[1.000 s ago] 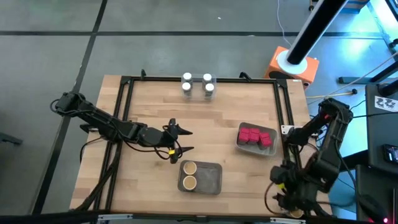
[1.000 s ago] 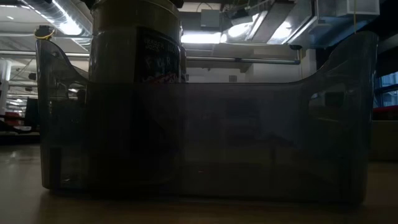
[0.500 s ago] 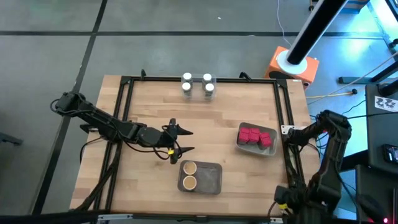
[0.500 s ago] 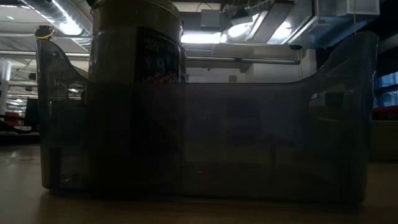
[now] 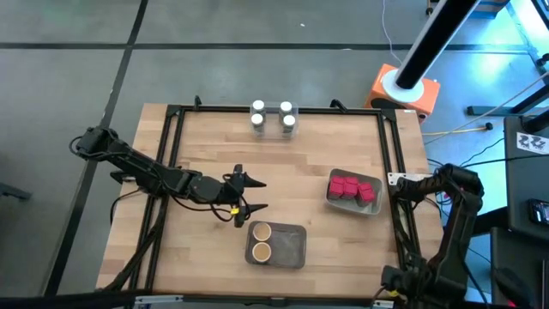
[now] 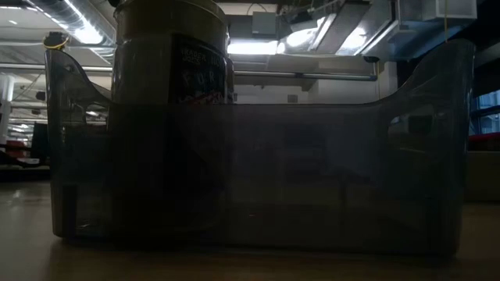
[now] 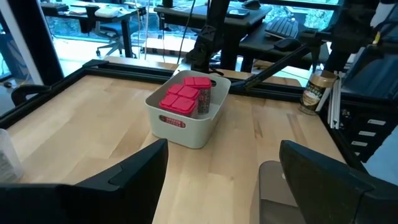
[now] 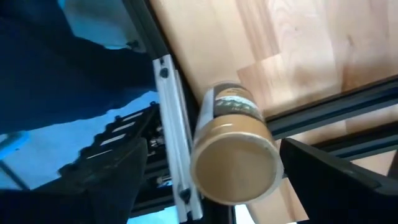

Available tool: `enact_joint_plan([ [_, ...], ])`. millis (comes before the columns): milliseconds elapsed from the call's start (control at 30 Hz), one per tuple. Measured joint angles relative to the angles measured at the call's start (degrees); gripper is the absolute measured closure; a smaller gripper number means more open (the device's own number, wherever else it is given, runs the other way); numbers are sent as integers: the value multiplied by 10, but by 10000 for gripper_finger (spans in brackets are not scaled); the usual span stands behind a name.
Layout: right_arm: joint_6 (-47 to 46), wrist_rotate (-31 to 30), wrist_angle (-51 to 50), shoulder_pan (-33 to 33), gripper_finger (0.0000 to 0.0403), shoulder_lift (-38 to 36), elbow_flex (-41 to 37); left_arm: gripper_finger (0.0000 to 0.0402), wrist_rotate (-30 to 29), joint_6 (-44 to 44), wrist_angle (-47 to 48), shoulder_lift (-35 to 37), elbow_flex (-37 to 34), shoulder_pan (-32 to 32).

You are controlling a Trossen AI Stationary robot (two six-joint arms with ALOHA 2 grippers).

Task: Sort spices by type
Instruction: Put the gold seasoning bottle into the black bin

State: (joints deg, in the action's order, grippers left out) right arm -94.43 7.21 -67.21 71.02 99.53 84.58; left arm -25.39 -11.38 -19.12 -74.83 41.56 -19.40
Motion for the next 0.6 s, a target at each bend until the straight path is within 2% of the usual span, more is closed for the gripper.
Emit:
enact_joint_plan([
  [400, 17, 15, -38, -1, 36, 1, 0, 109, 0, 26, -17, 0, 0, 0],
  [600, -1, 12, -58, 25, 36, 1, -1, 109, 0, 26, -17, 0, 0, 0],
])
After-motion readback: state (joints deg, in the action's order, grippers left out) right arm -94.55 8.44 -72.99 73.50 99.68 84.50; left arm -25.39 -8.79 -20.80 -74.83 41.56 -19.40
